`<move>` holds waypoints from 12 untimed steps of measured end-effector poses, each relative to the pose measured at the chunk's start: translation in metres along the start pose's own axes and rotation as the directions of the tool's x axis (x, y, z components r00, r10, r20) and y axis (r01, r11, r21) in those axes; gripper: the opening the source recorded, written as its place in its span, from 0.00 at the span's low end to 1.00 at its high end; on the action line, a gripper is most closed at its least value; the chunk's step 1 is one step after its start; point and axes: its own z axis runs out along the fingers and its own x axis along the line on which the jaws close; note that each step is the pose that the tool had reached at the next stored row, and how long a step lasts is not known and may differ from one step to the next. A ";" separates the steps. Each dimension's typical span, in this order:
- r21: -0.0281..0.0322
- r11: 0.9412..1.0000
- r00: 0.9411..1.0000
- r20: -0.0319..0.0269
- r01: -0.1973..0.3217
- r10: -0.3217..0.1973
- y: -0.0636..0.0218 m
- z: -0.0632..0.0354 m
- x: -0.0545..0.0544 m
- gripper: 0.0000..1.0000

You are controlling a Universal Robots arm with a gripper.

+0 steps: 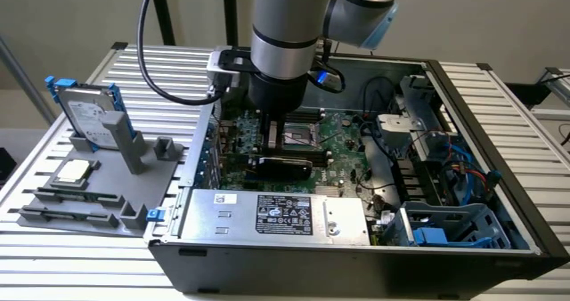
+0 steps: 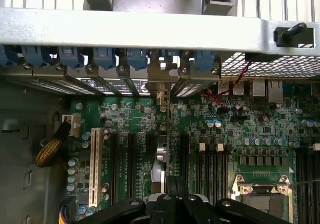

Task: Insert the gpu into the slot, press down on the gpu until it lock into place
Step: 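Press down on the gpu until it lock into place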

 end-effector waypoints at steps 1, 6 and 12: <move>0.000 1.000 1.000 -0.001 0.000 0.000 0.0000 -0.0001 0.000 0.11; -0.001 1.000 1.000 -0.006 0.000 0.000 0.0000 -0.0002 -0.001 0.11; -0.001 1.000 1.000 -0.007 -0.001 0.001 0.0000 -0.0001 -0.001 0.11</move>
